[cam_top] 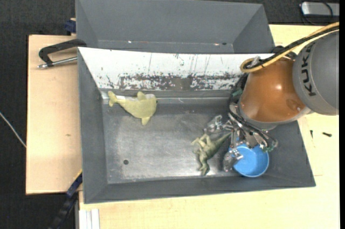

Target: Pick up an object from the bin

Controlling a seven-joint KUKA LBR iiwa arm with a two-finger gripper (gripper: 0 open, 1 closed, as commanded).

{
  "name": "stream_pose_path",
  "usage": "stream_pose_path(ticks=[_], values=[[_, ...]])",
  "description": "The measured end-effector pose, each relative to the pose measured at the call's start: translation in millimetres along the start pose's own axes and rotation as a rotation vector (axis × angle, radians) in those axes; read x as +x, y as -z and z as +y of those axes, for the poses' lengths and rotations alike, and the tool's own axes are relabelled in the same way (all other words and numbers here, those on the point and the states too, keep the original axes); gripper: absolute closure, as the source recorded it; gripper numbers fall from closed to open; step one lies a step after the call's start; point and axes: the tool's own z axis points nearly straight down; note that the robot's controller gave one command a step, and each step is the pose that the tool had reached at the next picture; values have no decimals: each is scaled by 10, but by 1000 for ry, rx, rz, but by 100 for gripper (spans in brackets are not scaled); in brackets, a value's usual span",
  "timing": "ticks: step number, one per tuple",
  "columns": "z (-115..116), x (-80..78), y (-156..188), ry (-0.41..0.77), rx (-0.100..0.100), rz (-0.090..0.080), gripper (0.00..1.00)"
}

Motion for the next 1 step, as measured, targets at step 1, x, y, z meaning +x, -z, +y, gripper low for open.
stream_pose_path(ticks=[1], values=[[0, -14, 10, 1, 1, -3, 100]])
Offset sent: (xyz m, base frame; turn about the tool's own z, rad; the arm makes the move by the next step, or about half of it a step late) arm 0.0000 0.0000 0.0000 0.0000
